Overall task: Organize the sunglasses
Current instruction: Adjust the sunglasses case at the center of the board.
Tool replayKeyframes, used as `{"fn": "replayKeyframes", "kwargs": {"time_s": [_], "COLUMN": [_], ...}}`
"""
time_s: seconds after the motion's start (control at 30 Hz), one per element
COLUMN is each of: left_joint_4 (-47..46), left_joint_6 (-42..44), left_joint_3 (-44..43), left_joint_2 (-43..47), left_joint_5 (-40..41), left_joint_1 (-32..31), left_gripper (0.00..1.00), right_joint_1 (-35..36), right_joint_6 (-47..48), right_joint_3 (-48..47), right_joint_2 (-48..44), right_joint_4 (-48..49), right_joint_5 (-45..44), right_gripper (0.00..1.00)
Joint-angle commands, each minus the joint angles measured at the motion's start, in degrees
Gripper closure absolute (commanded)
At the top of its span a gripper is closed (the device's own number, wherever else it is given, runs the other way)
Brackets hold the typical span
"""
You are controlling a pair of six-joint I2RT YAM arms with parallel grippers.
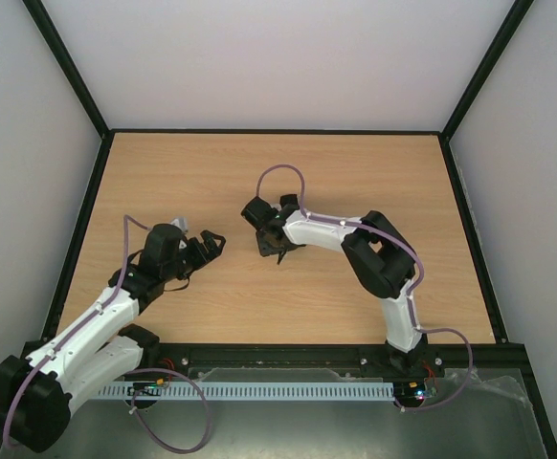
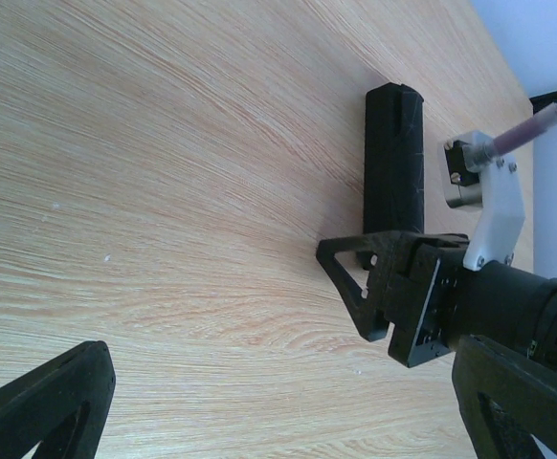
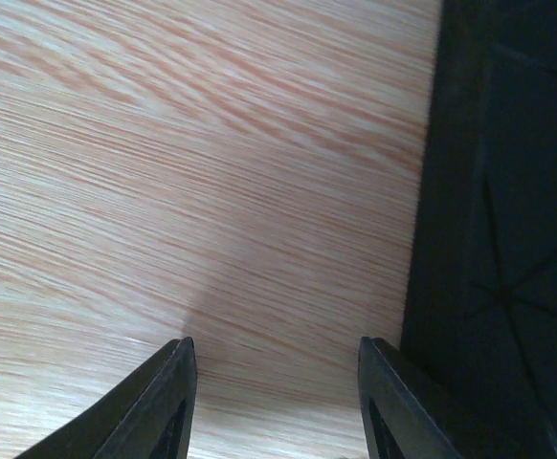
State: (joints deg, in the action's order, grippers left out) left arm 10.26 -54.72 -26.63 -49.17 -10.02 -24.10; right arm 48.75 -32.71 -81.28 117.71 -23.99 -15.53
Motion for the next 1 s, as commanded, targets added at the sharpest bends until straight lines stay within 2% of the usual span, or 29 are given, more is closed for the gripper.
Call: {"fn": "replayKeyframes", "kwargs": {"time_s": [0.0,0.6,0.97], "left_joint_4": [0.77,0.92,-0.49], "left_joint_6": [-0.21,0.22,0.14], "left_joint_3": [-0.29,-1.17,-2.3], "left_joint_2": [-0.37,-0.9,-2.88], "left_joint_5": [0.05,0.31,0.06], "left_joint_1": [0.19,0.19,0.19], "left_gripper": [0.01,0.01,0.01], "right_joint_1": [-1.43,-12.59,-19.26], "right_joint_6": [0.3,4.26,6.17], "right_joint_3": [3.23,12.28,13.54], "right_joint_2": [-3.68,-12.19,-12.02], "right_joint_4": [-4.05,-1.19,0.35], "right_joint_5": [-4.21,-4.79,-4.2], "right_gripper": [0.52,0.52,0.52]}}
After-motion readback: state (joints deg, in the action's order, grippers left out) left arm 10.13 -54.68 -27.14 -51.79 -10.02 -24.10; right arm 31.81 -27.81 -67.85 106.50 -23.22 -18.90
